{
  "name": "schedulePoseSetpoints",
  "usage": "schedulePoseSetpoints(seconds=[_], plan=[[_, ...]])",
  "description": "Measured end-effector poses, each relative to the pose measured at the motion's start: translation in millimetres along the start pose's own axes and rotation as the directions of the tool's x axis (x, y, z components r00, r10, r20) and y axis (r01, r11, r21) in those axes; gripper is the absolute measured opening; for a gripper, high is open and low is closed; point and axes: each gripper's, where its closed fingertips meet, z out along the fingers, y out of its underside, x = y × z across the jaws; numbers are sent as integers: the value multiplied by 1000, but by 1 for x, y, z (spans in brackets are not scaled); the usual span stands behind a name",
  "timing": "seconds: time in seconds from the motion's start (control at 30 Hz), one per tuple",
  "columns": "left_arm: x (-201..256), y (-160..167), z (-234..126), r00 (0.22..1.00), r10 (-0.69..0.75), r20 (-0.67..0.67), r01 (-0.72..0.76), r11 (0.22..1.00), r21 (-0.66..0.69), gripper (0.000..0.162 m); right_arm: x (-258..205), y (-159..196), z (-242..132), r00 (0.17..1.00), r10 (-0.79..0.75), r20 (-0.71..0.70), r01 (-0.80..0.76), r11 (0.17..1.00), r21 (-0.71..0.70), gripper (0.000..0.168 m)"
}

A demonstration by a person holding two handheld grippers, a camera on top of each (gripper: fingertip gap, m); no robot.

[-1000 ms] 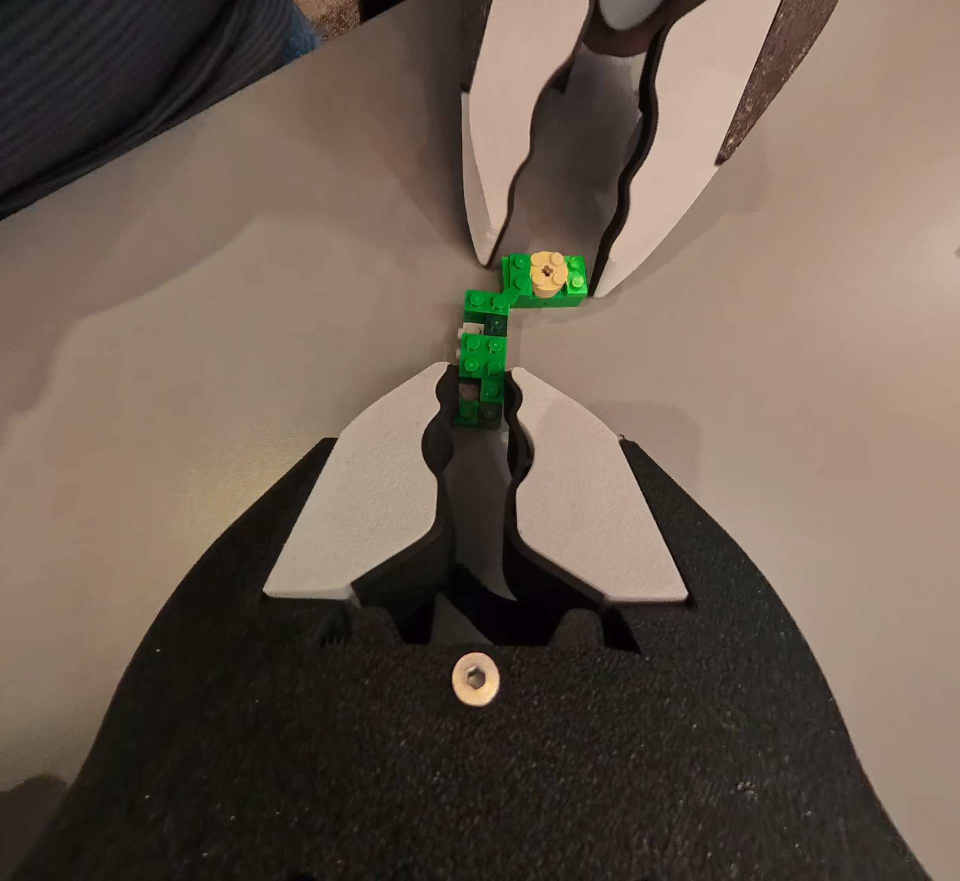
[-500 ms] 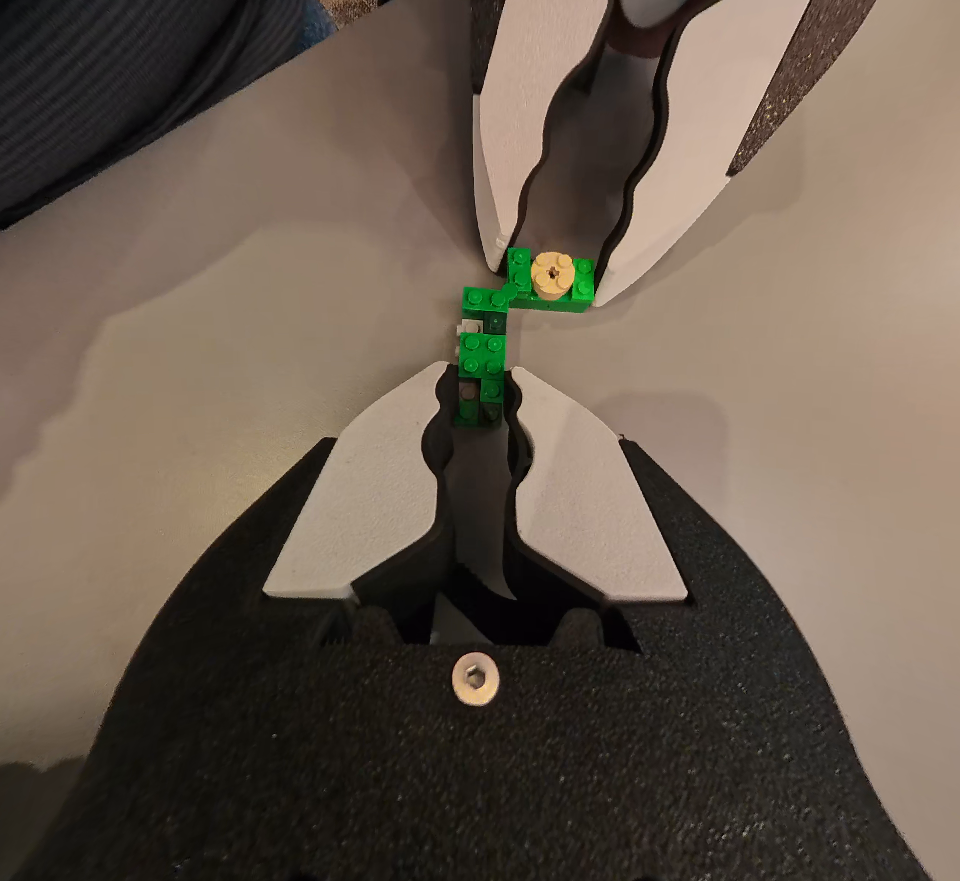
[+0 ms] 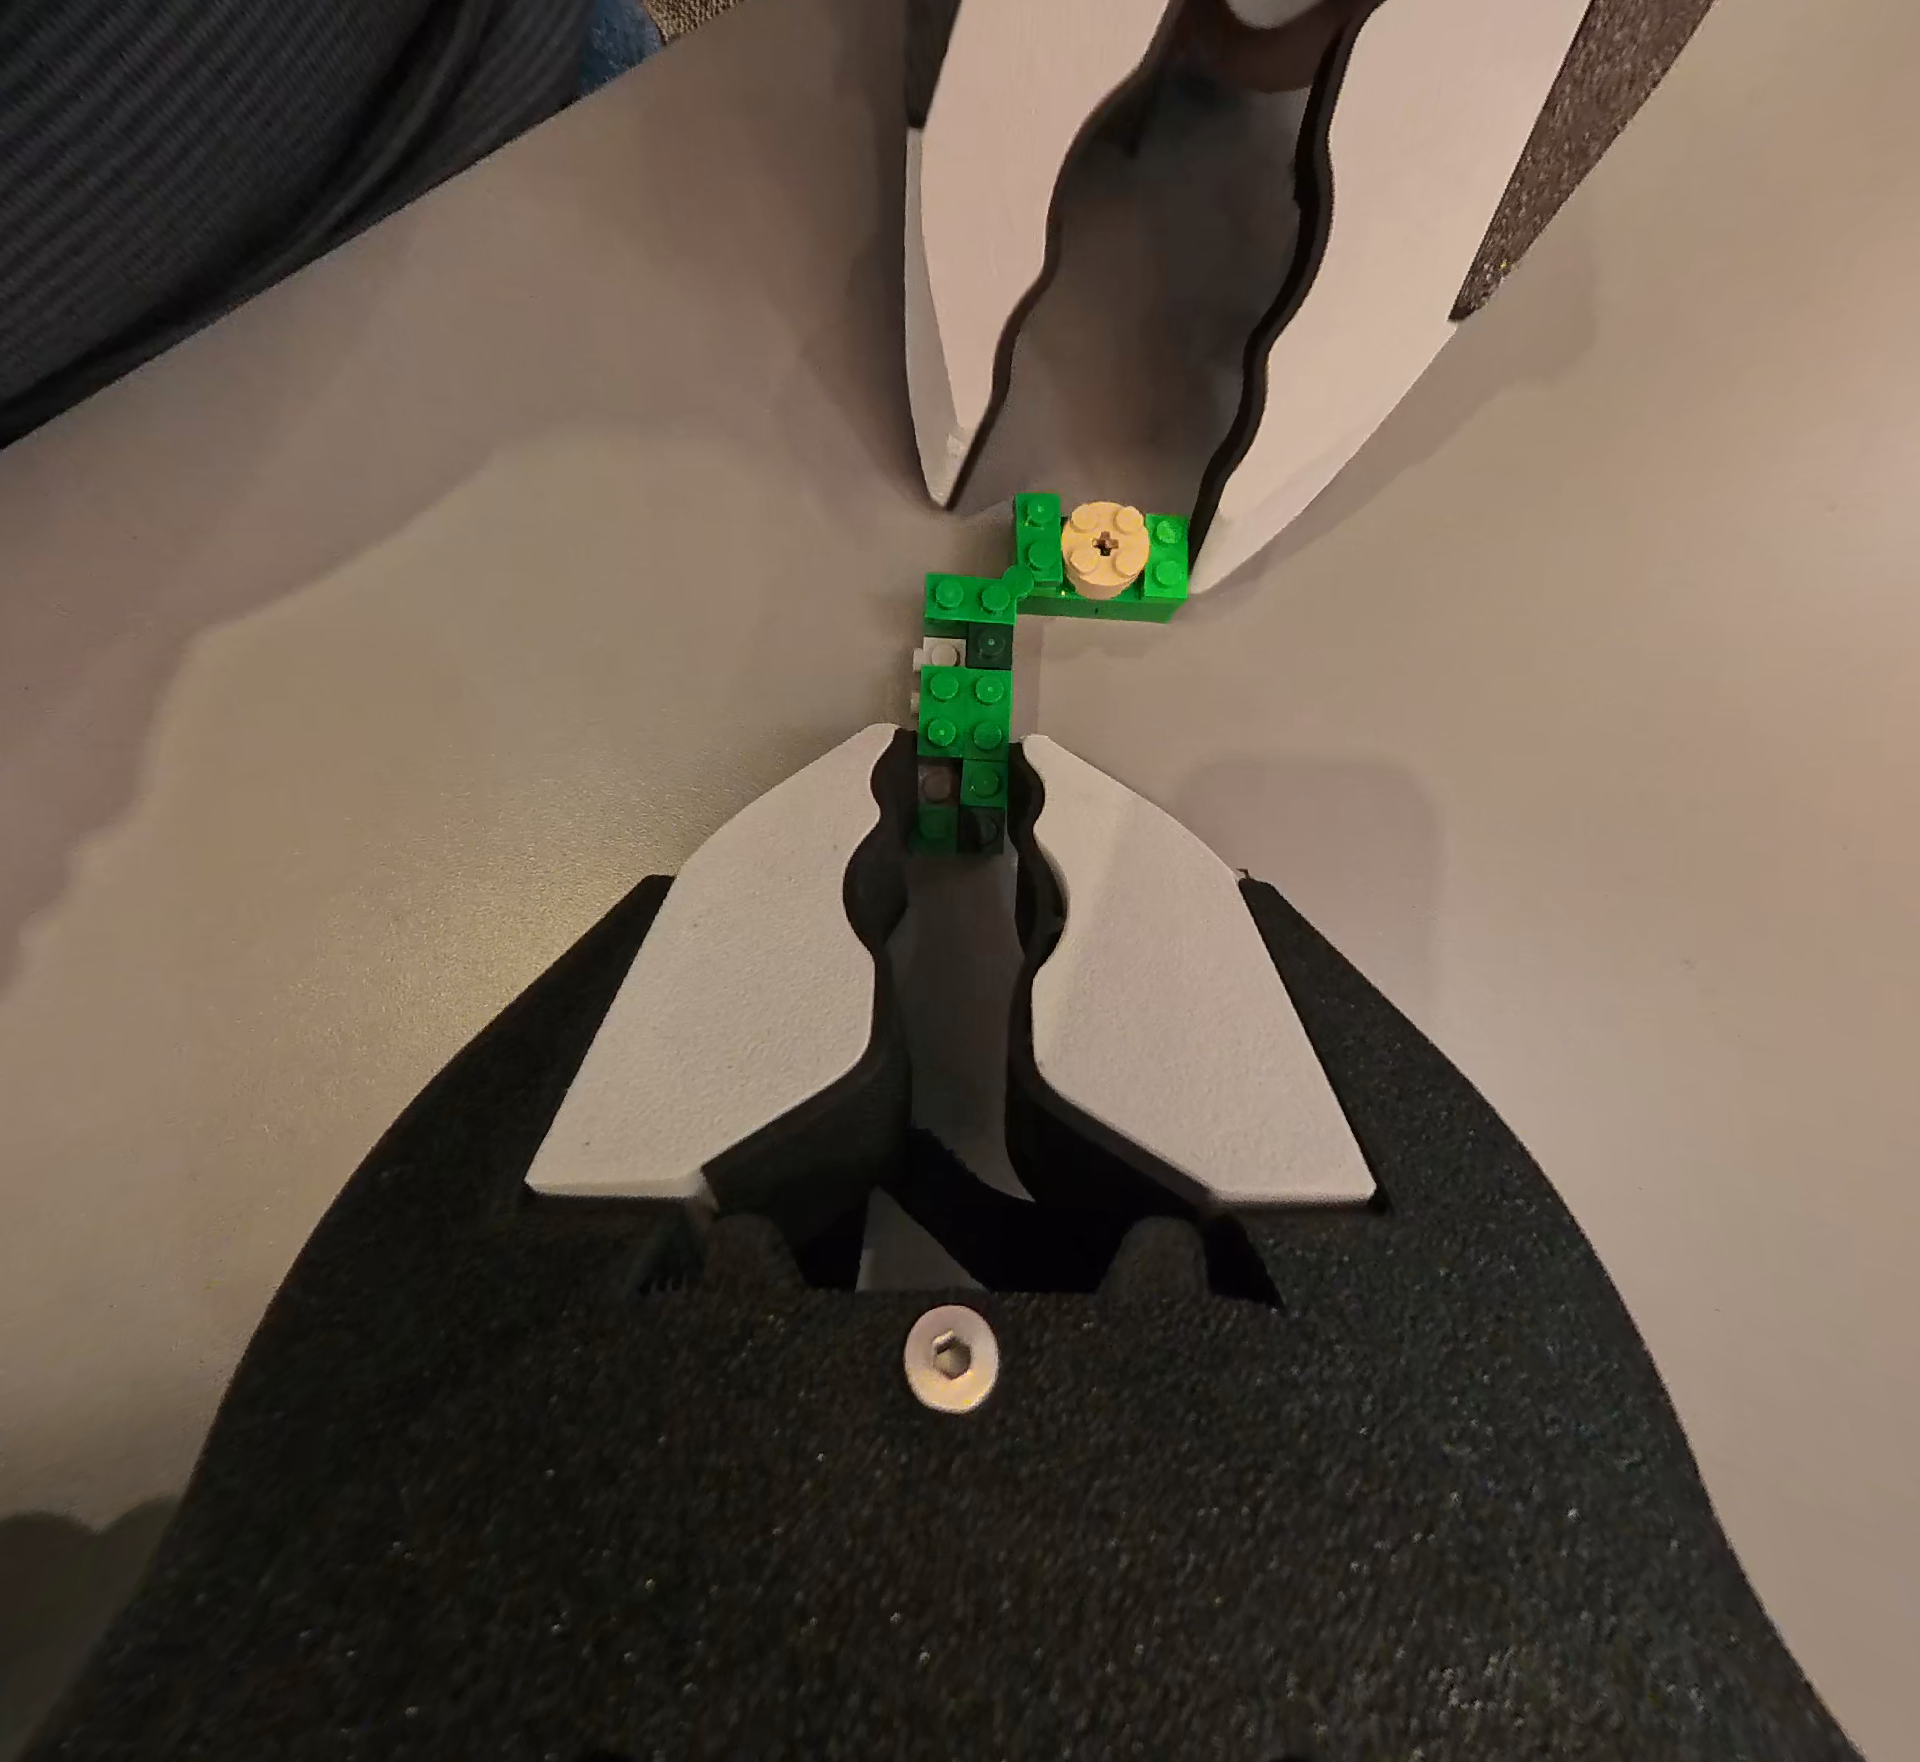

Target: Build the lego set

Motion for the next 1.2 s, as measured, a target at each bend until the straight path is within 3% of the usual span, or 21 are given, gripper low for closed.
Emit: schedulePoseSetpoints(seconds=[0.03, 1.2], plan=[[0, 1, -1, 1000, -5, 0, 5, 1000, 1, 45, 0, 0, 0, 1000, 0, -1, 0, 1000, 0, 16], [-2, 4, -6, 999, -42, 6, 42, 999, 16, 42, -5, 0, 1, 997, 66, 27, -66, 998, 3, 26]])
